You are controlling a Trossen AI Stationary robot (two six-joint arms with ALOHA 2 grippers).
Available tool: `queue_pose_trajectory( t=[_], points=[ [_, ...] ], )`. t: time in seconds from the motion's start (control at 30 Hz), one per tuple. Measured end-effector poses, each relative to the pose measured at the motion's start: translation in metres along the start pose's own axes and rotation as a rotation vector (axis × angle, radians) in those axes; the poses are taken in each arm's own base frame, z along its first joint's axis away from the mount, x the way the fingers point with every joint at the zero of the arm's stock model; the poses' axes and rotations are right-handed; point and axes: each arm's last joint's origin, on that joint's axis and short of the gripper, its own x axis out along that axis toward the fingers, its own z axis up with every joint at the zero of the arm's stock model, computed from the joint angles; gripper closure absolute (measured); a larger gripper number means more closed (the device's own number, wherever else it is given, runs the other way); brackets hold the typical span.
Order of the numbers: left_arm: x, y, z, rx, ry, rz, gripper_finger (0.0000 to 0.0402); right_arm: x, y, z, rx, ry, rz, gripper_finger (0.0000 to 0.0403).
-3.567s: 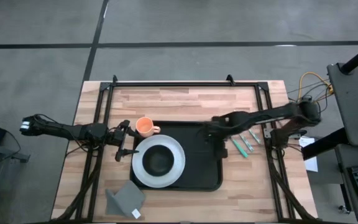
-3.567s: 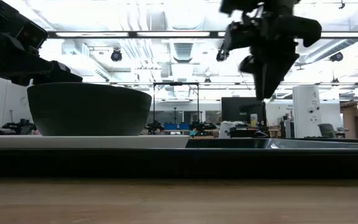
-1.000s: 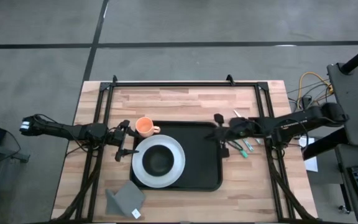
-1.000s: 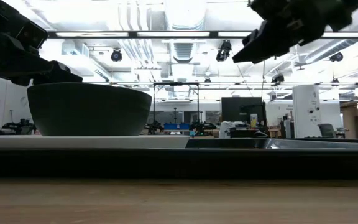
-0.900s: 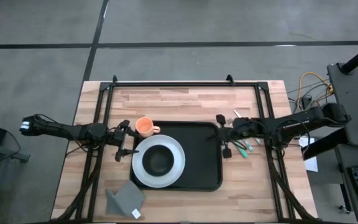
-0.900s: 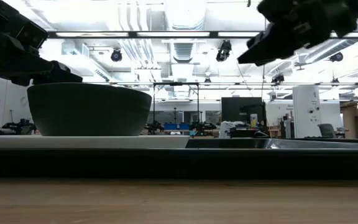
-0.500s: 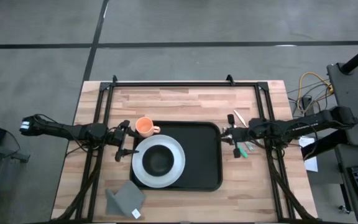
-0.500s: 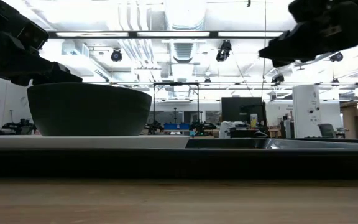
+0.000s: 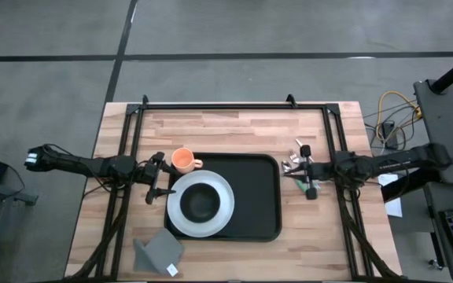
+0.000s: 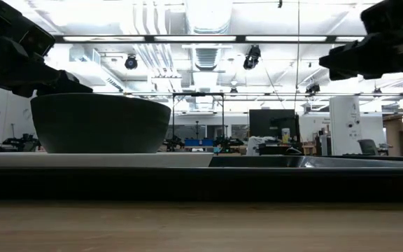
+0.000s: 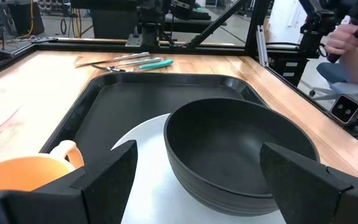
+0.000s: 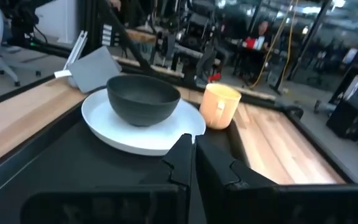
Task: Set up tray
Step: Put the grey napkin on the black serving tray
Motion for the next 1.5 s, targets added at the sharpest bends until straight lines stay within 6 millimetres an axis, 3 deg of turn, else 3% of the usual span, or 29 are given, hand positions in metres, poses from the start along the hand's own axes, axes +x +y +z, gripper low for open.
queue_pose_trajectory(
  t=[0.37, 0.7, 1.5],
  points=[
    [0.0, 0.0, 0.0, 0.0, -0.001, 0.0, 0.0086, -0.013, 0.001, -0.005, -0.027, -0.062, -0.013, 0.0394],
    [0.0, 0.0, 0.003, -0.148, -0.026, -0.005, 0.0086, -0.013, 0.002, -0.009, -0.05, -0.022, -0.007, 0.0394],
    [0.0, -0.001, 0.009, -0.154, -0.098, -0.009, 0.0086, -0.013, 0.002, -0.009, -0.049, -0.024, -0.009, 0.0394]
  ],
)
